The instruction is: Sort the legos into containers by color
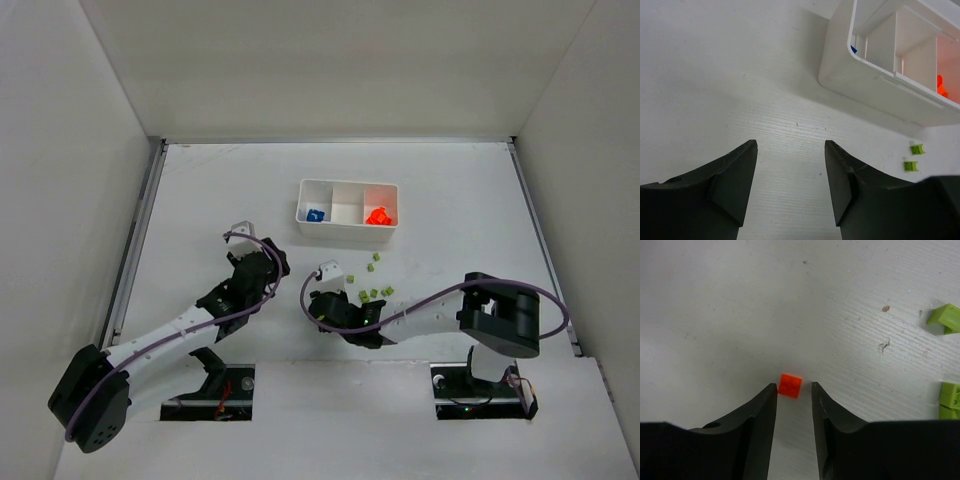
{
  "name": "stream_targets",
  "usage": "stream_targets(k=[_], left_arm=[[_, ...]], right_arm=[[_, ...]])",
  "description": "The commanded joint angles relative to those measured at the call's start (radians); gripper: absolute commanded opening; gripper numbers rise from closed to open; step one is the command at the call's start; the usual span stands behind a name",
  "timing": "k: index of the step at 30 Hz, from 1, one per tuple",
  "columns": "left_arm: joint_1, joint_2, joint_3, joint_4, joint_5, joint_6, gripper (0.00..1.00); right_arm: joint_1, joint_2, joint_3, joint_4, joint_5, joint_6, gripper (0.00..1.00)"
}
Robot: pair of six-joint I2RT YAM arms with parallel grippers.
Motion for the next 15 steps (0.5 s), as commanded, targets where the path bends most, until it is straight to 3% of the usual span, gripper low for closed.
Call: stream_targets(k=[1,15], left_arm=[[0.012,0.0,-0.004,0.055,0.017,-0.006,0.54],[0.02,-0.011,-0.01,0.061,0.029,-0.005,0.53]], right_arm=[[0.002,0.011,0.029,-0.005,0.013,0.039,0.38],[0.039,0.069,0.061,-0.095,0.099,0.032,0.36]])
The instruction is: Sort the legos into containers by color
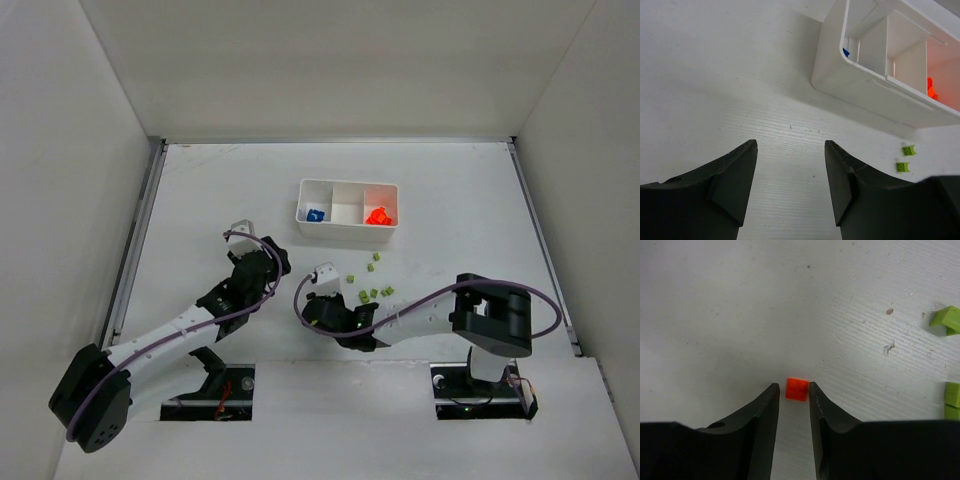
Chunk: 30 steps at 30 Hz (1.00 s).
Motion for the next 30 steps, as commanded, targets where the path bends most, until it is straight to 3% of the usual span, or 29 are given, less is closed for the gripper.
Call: stream_targets(k=[1,11,20,26,30], left_arm=[[0.009,-0.025,-0.01,0.027,0.004,-0.003,0.53],[0.023,-0.082,-0.011,-0.003,-0.009,0.007,0.53],[0.014,-0.067,-0.004,-0.011,-0.009,-0.001,0.53],[-0.049,-0.001,0.009,0.026,-0.01,-0.019,0.53],[-0.152,0.117,0.053,0.079,-0.001,-0.023,0.53]], right_arm=[[0.011,0.031,0.013,-0.066,0.04,0.009,0.35],[0.034,0.063,0.013,-0.113,0.123,-0.005,0.25],[0.026,-0.128,-0.034,-0.09,0.134,-0.018,0.2],[-0.107,-0.326,-0.09,0.0,0.06,-0.1,0.2],[-0.299,-0.42,-0.096,0.081,0.004,-0.181,0.2]])
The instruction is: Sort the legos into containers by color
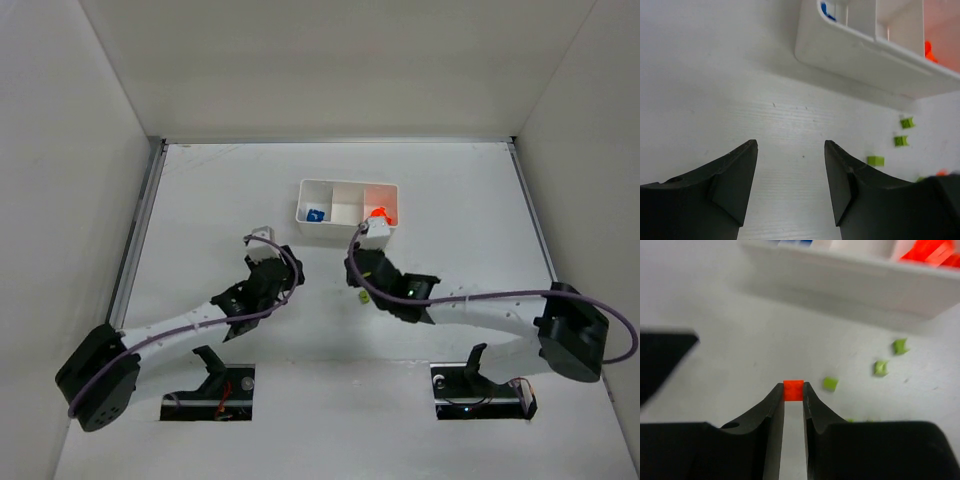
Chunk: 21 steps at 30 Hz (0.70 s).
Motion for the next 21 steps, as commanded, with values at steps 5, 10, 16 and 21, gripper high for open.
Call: stream_targets(k=[5,10,16,21], left_arm=[[-0.206,0.241,0.142,0.117,-0.007,0.004,0.52],[-0.286,0.384,0.228,0.137,-0.018,0.027,0.52],[-0.297,0.519,0.313,0.131,-0.027,0.044,0.52],[-0.303,0.601,0.377,0.128,-0.021,0.064,0.5]], right_arm=[[-0.351,-0.03,0.07,0.191,-0.154,-0.155,0.2],[-0.497,0.111,0.156,0.228,-0.161,-0.2,0.2],[-0.537,0.188,0.219,0.231,-0.172,-0.219,0.43],[-0.53,0.081,0.157,0.236,-0.161,-0.218,0.55]])
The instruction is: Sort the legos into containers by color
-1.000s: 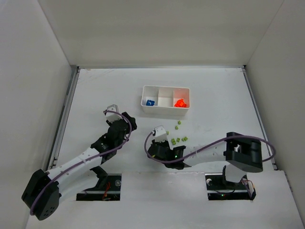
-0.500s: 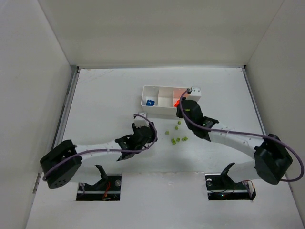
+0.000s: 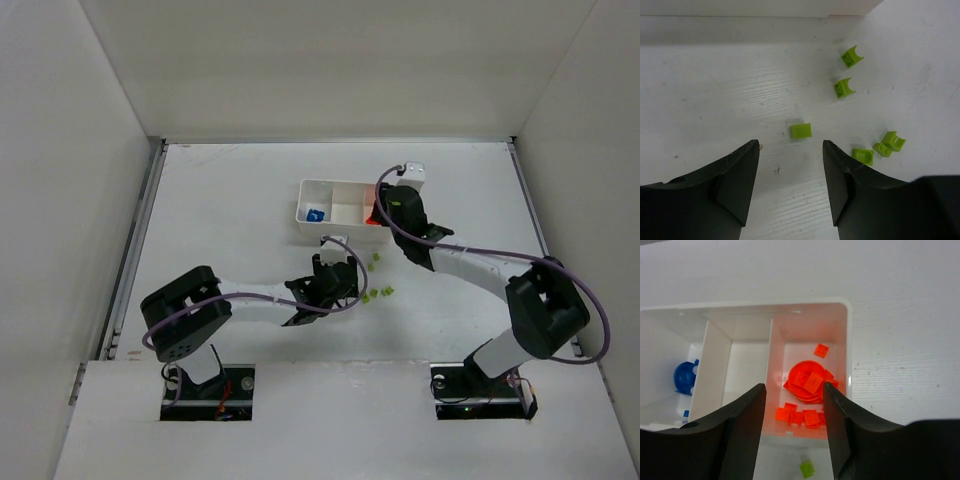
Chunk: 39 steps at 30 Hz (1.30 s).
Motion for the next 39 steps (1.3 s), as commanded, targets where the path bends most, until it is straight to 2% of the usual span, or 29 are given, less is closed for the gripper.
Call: stream_targets(k=[1,5,8,13,16,20,23,31,36,39], left_arm=[[-0.014,0.036,0.074,0.025,-0.023,0.038,0.5],[-0.012,0.097,0.117,0.017,-0.02,0.042,0.47],[-0.014,0.14,0.153,-0.013,-0.019,0.05,0.43],[-0.009,0.185,0.185,-0.056,-0.033,0.049,0.4],[-0.002,0.205,0.196,-0.065,-0.036,0.052,0.36],[0.003,0.212,0.2,-0.067,-0.038,0.052,0.2],[0.004,0.165,0.19,-0.067,-0.039,0.058,0.14],[0.089,-0.039,0.182,-0.053,-0.038,0.088,0.13],[0.182,-0.026,0.248,-0.013,-0.004,0.122,0.14],[0.233,0.019,0.3,0.011,0.023,0.147,0.14]], right_arm=[[0.013,-0.125,-0.036,0.061,0.006,-0.003,0.55],[0.051,-0.256,-0.197,0.053,0.032,0.08,0.44],[0.064,-0.351,-0.333,0.023,0.026,0.186,0.43],[0.082,-0.457,-0.458,-0.098,0.023,0.321,0.55],[0.113,-0.477,-0.478,-0.181,0.027,0.367,0.56],[0.157,-0.449,-0.478,-0.295,0.006,0.433,0.58],[0.212,-0.415,-0.478,-0.319,0.006,0.457,0.58],[0.251,-0.368,-0.432,-0.365,-0.011,0.485,0.59],[0.251,-0.316,-0.412,-0.349,-0.014,0.494,0.57],[0.251,-0.279,-0.4,-0.341,-0.008,0.496,0.52]])
